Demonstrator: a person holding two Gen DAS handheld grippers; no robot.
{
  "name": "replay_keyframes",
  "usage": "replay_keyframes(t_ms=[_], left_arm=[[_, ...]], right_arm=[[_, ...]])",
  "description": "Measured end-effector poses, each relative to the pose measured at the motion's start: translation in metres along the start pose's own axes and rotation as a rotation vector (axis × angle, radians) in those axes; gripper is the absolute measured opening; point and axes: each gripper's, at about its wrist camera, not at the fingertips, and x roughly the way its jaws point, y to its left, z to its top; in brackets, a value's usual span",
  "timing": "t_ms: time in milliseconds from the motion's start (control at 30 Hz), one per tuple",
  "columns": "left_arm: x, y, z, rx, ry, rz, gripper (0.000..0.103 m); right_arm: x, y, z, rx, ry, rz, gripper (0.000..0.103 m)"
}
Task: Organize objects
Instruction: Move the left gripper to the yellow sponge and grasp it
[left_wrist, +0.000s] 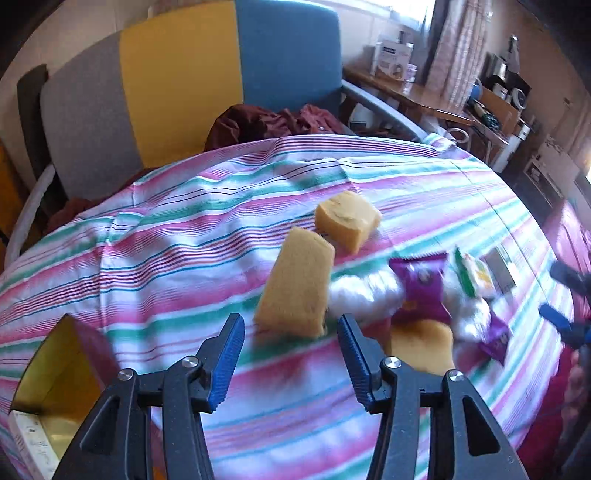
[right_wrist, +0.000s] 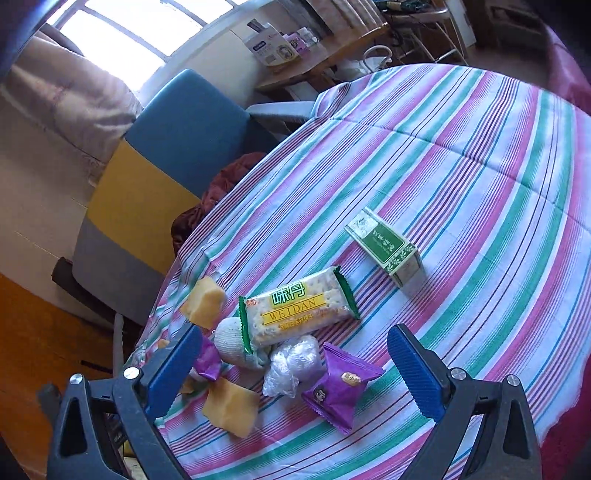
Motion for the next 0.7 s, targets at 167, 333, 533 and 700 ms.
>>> replay_keyframes(t_ms=[167, 333, 533, 700], left_arm=[[0.021, -0.009, 0.016, 0.019, 0.004, -0.007, 0.059], [0.052, -0.009, 0.022, 0.012, 0.06, 0.002, 0.05], [0.029, 0.006, 0.006, -0.079, 0.003, -0.034, 0.041], [-0.01, -0.003, -0.022, -0.067, -0.057, -0.058, 0.041]], right_arm=[[-0.004, -0.003, 0.003, 0.011, -0.018, 0.01, 0.101], [-0.001, -0.001, 0.003, 0.0, -0.004, 0.012, 0.101], [0.005, 0.004, 0.001, -0.043, 0.009, -0.024, 0.101], [0.012, 0.002, 0.0, -0.058, 0.031, -0.094, 0.101]])
